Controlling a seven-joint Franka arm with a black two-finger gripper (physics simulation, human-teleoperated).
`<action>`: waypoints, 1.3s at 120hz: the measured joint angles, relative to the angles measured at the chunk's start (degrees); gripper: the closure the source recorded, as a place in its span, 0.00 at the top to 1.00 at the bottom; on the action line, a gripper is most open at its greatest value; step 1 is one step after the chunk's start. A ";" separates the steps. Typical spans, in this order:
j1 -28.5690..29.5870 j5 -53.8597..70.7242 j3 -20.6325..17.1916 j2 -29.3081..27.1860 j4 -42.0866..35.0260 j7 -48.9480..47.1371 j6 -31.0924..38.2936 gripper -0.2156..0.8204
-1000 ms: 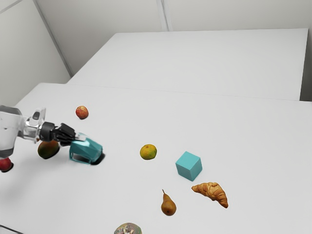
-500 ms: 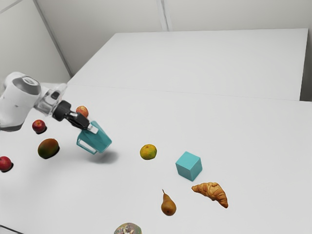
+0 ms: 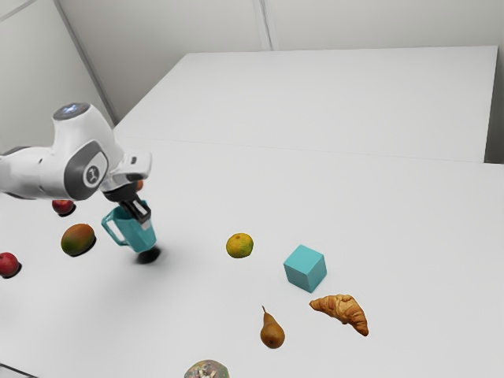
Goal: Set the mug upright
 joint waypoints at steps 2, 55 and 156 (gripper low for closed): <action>0.05 0.02 -0.18 -0.10 -0.40 -0.95 0.71 0.03; 0.51 -5.06 -4.26 -0.99 -6.12 -18.79 7.16 0.03; -0.75 -4.87 -7.43 -1.63 29.95 -29.75 -23.24 0.77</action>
